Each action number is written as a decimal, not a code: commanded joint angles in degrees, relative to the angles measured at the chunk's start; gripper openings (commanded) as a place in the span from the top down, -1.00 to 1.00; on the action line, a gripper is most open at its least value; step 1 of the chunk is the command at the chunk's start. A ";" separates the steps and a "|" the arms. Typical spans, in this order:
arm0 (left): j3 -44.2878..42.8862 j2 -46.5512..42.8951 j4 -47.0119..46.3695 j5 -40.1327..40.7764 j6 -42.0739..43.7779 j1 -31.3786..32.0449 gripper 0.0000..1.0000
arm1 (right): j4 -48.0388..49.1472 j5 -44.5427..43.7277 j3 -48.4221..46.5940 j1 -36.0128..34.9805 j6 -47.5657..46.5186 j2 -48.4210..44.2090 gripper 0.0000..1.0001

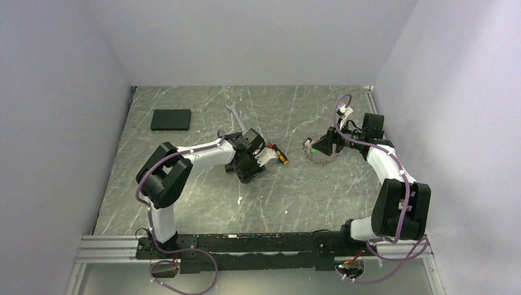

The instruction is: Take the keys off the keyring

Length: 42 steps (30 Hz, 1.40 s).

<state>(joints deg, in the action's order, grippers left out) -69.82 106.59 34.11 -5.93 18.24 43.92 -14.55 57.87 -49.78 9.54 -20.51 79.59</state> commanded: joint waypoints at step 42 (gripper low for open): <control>-47.64 26.72 -7.20 -18.00 -6.09 0.87 1.00 | 11.32 4.52 -1.92 15.28 16.10 -7.41 -0.52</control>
<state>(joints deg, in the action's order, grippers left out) -113.32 130.78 29.95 -22.65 14.44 44.47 -5.93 60.14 -50.22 23.88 -5.63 74.24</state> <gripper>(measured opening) 0.007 0.750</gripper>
